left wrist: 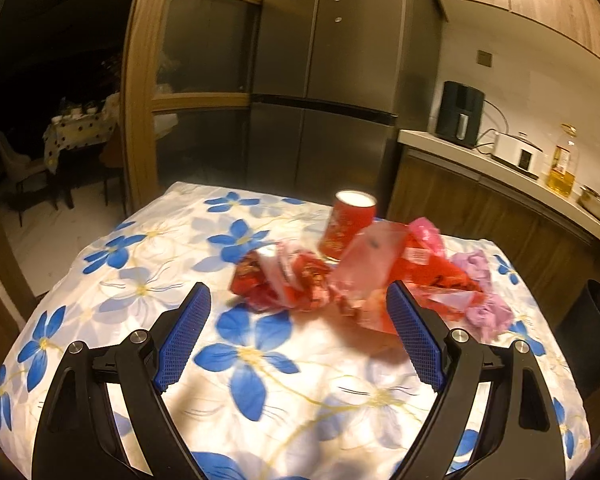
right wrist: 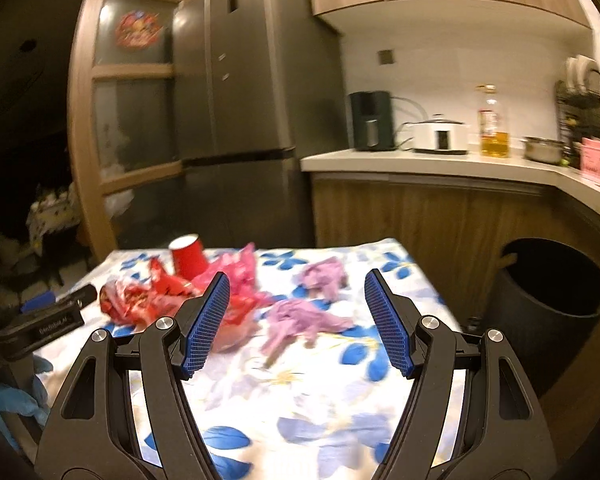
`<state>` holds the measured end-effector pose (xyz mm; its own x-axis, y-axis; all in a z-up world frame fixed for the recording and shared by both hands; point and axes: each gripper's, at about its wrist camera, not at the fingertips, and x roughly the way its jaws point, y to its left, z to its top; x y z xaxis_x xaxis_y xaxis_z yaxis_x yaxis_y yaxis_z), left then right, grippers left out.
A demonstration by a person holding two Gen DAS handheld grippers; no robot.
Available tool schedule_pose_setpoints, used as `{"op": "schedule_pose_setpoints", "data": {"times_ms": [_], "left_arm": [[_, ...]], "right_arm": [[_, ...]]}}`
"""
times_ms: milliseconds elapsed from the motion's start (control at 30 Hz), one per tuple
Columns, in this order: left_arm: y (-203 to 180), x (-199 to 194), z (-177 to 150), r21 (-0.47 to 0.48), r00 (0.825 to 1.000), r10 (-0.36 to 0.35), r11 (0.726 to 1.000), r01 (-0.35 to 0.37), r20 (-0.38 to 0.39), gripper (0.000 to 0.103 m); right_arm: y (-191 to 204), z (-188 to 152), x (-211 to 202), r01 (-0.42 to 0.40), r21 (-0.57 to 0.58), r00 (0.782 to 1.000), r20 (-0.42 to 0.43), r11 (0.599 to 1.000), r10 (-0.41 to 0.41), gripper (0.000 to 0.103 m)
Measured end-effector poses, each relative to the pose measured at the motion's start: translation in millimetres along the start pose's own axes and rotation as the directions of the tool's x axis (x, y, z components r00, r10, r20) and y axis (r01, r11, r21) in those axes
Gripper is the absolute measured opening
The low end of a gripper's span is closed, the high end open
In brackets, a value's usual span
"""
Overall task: Collect trash
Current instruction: 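Move both open tools back over the red bags on the table, then grasp the red printed bag with the right tool while the left tool grasps another red bag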
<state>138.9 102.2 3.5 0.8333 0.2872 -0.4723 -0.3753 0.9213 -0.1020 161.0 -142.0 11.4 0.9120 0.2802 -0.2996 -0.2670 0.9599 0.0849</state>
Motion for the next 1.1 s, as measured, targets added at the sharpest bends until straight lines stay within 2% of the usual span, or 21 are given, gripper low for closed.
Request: {"op": "schedule_pose_setpoints", "data": {"times_ms": [100, 400, 667, 767, 933, 1033, 1100], "left_arm": [[12, 5, 1, -0.013, 1.000, 0.011, 1.000, -0.011, -0.001, 0.086], [34, 27, 7, -0.040, 0.999, 0.042, 0.998, -0.042, -0.021, 0.086], [41, 42, 14, -0.042, 0.998, 0.051, 0.998, -0.052, -0.025, 0.086], [41, 48, 15, -0.035, 0.998, 0.051, 0.998, -0.052, -0.029, 0.086], [40, 55, 15, -0.028, 0.998, 0.047, 0.998, -0.048, -0.036, 0.085], [41, 59, 16, -0.033, 0.998, 0.044, 0.998, -0.045, -0.042, 0.085], [41, 64, 18, -0.032, 0.998, 0.035, 0.999, -0.036, -0.045, 0.085]], "right_arm": [[19, -5, 23, -0.047, -0.025, 0.998, -0.035, 0.999, 0.046, 0.069], [60, -6, 74, -0.124, -0.076, 0.989, -0.091, 0.989, 0.117, 0.069], [79, -9, 106, -0.190, -0.105, 0.974, -0.147, 0.976, 0.174, 0.067], [83, -15, 114, -0.214, -0.112, 0.965, -0.177, 0.970, 0.192, 0.053], [86, -23, 121, -0.241, -0.123, 0.954, -0.214, 0.963, 0.211, 0.014], [86, -25, 120, -0.250, -0.119, 0.951, -0.217, 0.961, 0.221, 0.004], [84, -25, 118, -0.254, -0.111, 0.951, -0.209, 0.961, 0.228, 0.001]]}}
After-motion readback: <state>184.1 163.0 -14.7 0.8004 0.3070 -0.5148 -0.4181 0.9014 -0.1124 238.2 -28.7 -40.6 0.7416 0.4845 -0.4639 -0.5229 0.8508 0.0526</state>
